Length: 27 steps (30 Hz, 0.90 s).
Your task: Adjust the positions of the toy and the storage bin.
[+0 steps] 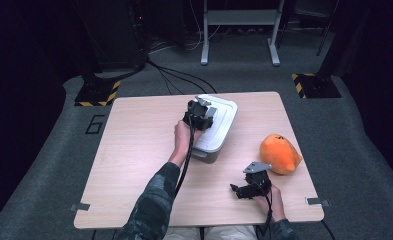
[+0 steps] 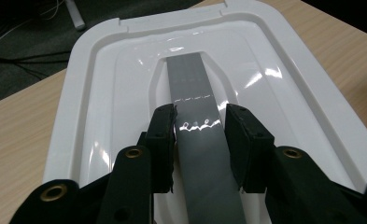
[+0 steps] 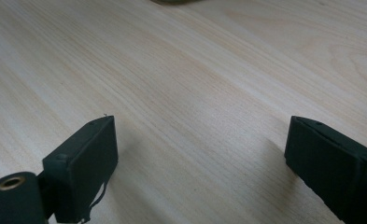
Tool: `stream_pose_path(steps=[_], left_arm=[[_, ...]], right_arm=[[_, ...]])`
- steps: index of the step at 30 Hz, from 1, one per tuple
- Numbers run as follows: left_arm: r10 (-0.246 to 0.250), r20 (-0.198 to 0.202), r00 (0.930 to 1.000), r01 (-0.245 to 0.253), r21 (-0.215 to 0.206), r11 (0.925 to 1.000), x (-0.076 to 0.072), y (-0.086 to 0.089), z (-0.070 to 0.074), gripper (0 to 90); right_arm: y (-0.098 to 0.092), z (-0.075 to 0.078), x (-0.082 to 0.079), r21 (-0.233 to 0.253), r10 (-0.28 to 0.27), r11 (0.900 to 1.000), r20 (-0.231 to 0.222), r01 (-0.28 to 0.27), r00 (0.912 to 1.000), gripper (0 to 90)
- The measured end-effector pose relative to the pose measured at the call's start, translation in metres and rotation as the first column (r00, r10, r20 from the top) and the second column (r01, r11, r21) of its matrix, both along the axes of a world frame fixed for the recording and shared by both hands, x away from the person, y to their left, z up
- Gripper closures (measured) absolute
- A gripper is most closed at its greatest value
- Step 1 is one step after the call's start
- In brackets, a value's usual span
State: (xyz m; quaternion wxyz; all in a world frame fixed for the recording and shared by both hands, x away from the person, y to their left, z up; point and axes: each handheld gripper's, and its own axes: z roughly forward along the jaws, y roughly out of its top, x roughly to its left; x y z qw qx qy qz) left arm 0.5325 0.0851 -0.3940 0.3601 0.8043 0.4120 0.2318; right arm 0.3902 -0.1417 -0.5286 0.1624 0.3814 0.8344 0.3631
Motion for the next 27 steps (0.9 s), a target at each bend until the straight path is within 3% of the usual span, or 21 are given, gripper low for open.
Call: stream_pose_path(steps=[8, 17, 27], left_arm=[[-0.048, 0.009, 0.9988, 0.048, 0.012, 0.9988, -0.011, 0.008, 0.000, 66.4], [-0.083, 0.009, 0.9965, 0.083, -0.004, 0.9965, -0.023, 0.018, -0.001, 66.5], [-0.150, -0.017, 0.9886, 0.150, -0.009, 0.9887, -0.037, 0.033, 0.000, 66.5]], right_arm=[[0.000, 0.000, -0.001, 0.004, -0.012, 1.000, -0.001, 0.012, 0.9999, 9.6], [-0.001, 0.000, 0.000, 0.001, -0.016, 1.000, 0.000, 0.016, 0.9999, 9.1], [-0.001, 0.000, 0.001, -0.001, -0.032, 0.999, -0.002, 0.032, 0.9995, 9.1]])
